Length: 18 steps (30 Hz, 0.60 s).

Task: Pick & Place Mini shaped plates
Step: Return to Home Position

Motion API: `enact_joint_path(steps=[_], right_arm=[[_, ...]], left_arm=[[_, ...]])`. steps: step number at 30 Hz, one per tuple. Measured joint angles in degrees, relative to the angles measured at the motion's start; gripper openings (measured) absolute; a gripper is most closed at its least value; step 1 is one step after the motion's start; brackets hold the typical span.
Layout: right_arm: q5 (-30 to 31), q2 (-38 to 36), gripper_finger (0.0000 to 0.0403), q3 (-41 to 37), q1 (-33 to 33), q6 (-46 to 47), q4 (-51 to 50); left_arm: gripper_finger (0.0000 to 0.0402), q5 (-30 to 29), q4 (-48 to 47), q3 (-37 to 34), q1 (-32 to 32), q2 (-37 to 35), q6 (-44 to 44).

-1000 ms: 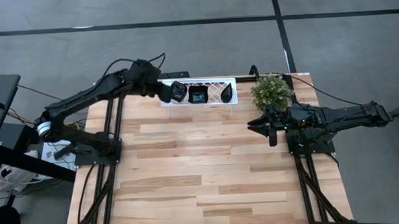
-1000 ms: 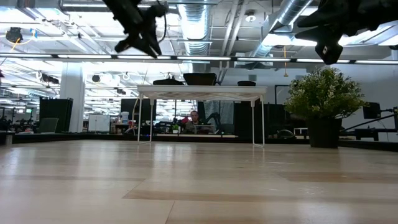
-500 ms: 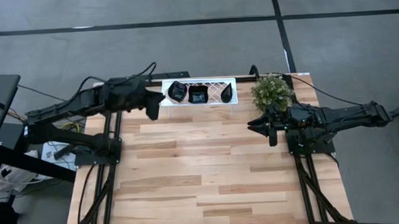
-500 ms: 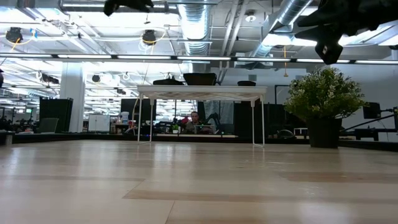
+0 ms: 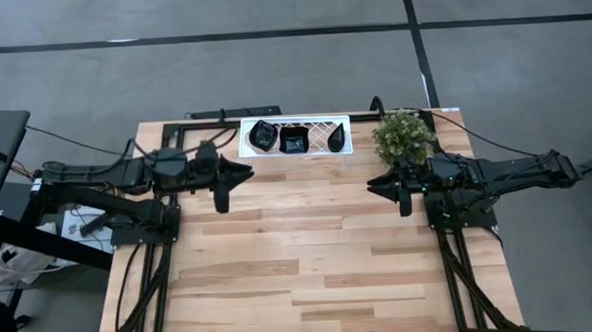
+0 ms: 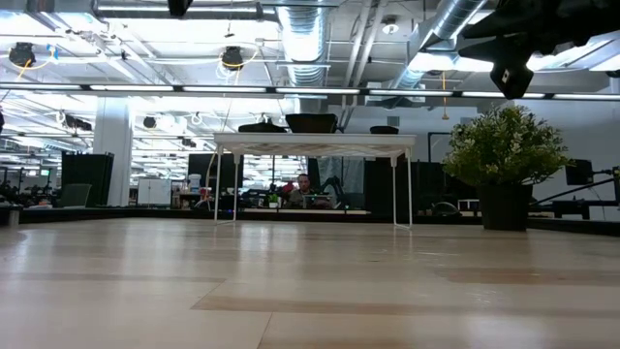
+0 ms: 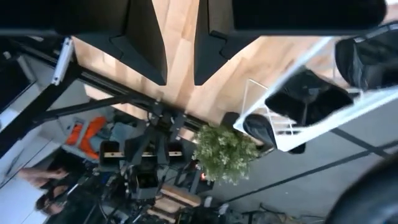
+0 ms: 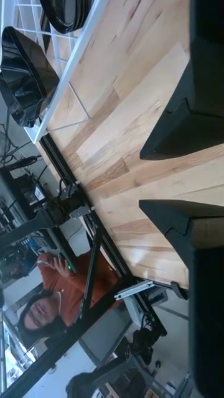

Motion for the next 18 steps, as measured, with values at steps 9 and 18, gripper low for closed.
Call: enact_joint_path(steps=[9,18], right_arm=[[0.0,0.0,0.0108,-0.02,0.0,0.0,0.02],[0.0,0.0,0.0108,-0.02,0.0,0.0,0.46]], left_arm=[[0.0082,0.28,14.39,-17.2,-3.3,-13.41,-1.9],[0.0082,0.28,18.14,-30.07,-6.24,-25.38,-1.92]])
